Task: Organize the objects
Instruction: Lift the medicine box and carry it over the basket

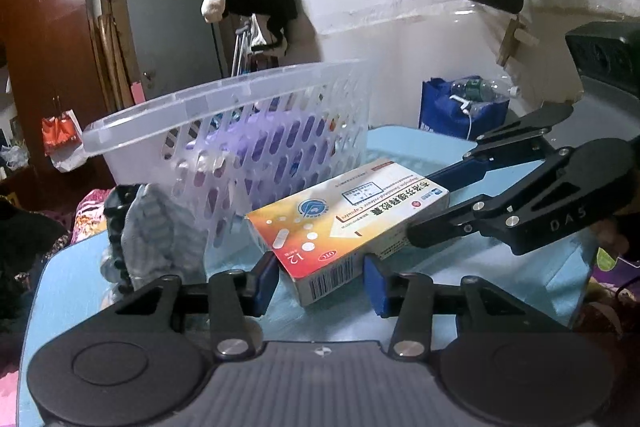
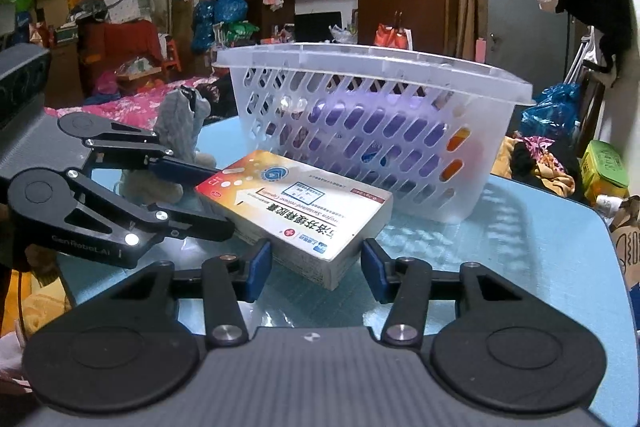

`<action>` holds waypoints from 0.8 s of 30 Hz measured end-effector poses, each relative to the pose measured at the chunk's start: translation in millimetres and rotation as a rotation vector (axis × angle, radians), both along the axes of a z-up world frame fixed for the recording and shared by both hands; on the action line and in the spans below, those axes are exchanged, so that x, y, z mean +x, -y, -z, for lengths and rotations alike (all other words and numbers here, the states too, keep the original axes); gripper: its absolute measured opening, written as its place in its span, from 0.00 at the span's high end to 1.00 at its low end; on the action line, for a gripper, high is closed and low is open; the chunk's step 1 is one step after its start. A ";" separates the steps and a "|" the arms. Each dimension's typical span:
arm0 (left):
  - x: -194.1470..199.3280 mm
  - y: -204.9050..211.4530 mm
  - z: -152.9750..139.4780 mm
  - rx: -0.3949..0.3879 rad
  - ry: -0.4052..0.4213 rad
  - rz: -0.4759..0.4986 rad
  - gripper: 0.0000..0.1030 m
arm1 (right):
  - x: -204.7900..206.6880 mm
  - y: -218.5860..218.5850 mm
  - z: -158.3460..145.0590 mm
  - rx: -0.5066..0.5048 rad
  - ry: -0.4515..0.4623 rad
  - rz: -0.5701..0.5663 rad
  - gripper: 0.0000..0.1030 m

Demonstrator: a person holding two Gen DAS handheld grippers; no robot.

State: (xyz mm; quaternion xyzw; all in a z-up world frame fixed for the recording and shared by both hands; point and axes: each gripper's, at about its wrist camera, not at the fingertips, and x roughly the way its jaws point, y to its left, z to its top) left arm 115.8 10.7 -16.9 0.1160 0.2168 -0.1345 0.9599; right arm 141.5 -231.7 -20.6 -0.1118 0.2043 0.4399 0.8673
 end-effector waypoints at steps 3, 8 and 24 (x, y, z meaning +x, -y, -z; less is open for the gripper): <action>-5.3 1.9 -6.3 -0.009 0.029 0.003 0.52 | -5.2 4.9 -8.0 0.014 0.025 0.006 0.49; -20.6 10.4 -25.6 -0.005 0.092 0.009 0.53 | -18.8 12.6 -31.2 0.037 0.090 0.010 0.49; 27.7 13.6 -136.3 0.099 0.218 -0.077 0.53 | 53.3 -39.6 -129.4 0.029 0.180 -0.001 0.50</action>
